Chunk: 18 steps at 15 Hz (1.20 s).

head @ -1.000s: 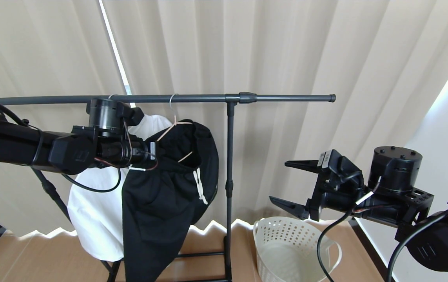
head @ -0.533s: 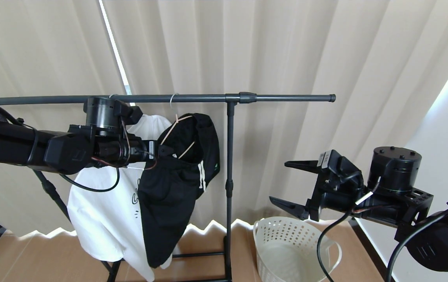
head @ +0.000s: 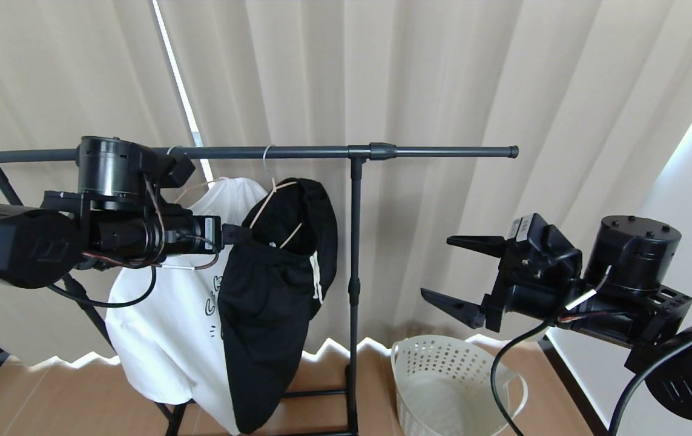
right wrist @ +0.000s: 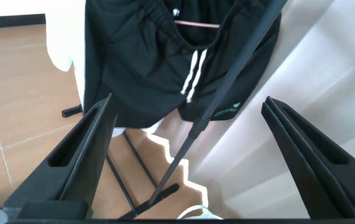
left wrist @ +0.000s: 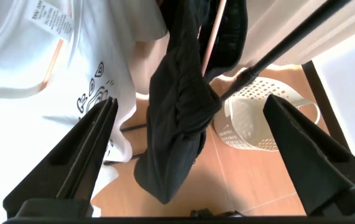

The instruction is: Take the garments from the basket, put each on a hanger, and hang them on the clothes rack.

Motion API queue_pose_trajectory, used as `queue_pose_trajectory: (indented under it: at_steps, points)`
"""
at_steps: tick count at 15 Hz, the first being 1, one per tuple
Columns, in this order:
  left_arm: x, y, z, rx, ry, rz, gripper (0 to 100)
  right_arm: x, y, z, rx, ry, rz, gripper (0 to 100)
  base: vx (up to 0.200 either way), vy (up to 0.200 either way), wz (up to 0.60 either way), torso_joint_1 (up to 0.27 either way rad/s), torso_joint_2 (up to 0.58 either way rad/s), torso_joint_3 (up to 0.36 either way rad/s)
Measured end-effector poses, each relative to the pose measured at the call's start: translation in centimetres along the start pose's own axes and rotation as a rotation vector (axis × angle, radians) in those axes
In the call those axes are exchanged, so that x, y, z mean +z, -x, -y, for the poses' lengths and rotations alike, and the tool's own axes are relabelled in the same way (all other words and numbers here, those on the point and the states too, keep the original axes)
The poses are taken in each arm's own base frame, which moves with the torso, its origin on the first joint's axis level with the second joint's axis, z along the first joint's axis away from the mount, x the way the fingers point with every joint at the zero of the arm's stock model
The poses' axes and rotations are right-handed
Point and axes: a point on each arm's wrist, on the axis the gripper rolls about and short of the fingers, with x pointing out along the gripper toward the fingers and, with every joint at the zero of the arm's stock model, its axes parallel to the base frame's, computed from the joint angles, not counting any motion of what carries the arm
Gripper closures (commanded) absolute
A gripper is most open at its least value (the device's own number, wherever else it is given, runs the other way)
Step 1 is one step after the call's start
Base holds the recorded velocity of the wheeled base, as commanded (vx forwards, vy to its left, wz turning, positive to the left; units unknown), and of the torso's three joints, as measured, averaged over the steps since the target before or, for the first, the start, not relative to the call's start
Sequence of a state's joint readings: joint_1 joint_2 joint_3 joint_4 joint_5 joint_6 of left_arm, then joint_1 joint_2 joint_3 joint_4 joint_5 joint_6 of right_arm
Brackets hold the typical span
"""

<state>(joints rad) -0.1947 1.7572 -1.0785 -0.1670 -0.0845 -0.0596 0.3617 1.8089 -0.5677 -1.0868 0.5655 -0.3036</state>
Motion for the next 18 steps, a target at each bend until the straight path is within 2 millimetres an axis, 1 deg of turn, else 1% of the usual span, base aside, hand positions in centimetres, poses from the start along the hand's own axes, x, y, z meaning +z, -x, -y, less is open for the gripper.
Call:
queue_pose_trajectory:
  at_steps: [4,6,10,13,14,15,18]
  points:
    - [-1.2,4.5,0.3,0.0,-0.015,0.026,0,2.3,1.4,-0.1,-0.11,-0.051,0.033,0,0.0,0.0,0.0,0.0,0.0,0.0]
    - [-2.0,6.9,0.4,-0.001,-0.017,0.044,0,3.5,2.4,-0.7,-0.182,-0.091,0.008,0,0.0,0.0,0.0,0.0,0.0,0.0]
    - [-4.2,11.6,0.7,-0.002,-0.043,0.089,0,5.4,6.0,-2.5,-0.305,-0.155,-0.121,0,0.0,0.0,0.0,0.0,0.0,0.0]
    - [-7.2,15.2,0.8,0.003,-0.113,0.118,0,7.2,10.1,-5.2,-0.397,-0.151,-0.141,0,0.0,0.0,0.0,0.0,0.0,0.0]
    - [-8.5,16.2,0.8,0.004,-0.123,0.122,0,7.2,11.5,-6.3,-0.415,-0.147,-0.139,0,0.0,0.0,0.0,0.0,0.0,0.0]
    - [-10.1,17.1,0.8,0.003,-0.13,0.117,0,6.3,12.9,-7.7,-0.426,-0.147,-0.162,0,0.0,0.0,0.0,0.0,0.0,0.0]
    - [-14.4,19.2,0.8,0.002,-0.14,0.126,0,2.5,16.6,-11.1,-0.454,-0.136,-0.222,0,0.0,0.0,0.0,0.0,0.0,0.0]
